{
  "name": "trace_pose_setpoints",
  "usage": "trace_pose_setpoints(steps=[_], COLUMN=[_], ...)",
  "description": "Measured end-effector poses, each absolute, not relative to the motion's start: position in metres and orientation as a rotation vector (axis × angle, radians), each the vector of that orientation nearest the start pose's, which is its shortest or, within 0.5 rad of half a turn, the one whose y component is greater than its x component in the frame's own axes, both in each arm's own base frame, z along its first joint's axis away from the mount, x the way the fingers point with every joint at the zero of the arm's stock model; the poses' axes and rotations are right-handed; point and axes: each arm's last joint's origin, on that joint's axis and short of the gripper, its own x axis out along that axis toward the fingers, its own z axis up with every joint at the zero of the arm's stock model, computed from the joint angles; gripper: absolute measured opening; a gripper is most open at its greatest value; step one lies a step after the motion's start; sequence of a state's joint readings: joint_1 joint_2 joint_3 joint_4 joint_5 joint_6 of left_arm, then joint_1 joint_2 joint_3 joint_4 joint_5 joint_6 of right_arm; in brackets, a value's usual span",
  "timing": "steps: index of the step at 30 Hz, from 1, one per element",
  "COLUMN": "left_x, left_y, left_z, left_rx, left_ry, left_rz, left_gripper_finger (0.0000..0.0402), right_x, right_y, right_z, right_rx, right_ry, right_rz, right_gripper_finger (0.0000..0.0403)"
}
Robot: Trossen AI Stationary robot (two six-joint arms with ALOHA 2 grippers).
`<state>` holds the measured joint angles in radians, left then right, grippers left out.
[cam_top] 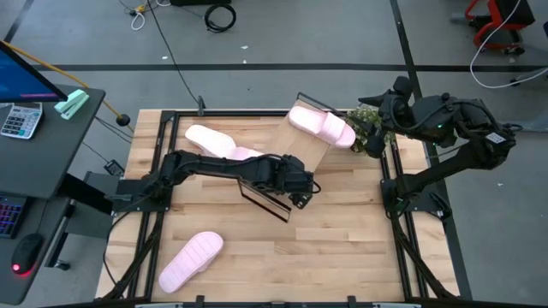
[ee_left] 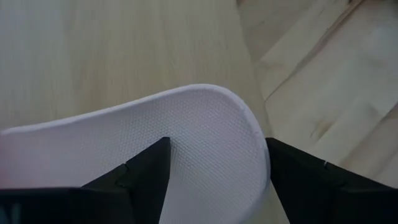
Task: Pick and place slides into the shelf
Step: Put the top right pink slide on the shelf
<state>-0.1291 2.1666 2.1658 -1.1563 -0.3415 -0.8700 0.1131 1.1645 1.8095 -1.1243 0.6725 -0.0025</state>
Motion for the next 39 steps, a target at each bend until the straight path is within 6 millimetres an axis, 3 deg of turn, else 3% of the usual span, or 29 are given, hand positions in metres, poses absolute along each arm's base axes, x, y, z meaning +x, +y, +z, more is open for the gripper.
trace_pose_setpoints(steps=[16,33,39], left_x=[0.450,0.451,0.450], left_y=[-0.049,-0.049,-0.050], left_z=[0.298,0.298,0.308], left_rx=[-0.516,-0.511,-0.543], left_ry=[0.933,0.970,0.953], left_rz=[0.626,0.553,0.537], left_gripper_finger=[0.0261,0.0323,0.0329], right_x=[0.156,0.155,0.155], right_y=[-0.007,-0.009,-0.009], right_z=[0.499,0.496,0.496], right_rx=[-0.181,-0.175,-0.174], right_ry=[0.460,0.500,0.500], right_rz=[-0.588,-0.554,-0.555], right_gripper_finger=[0.0244,0.0244,0.0244])
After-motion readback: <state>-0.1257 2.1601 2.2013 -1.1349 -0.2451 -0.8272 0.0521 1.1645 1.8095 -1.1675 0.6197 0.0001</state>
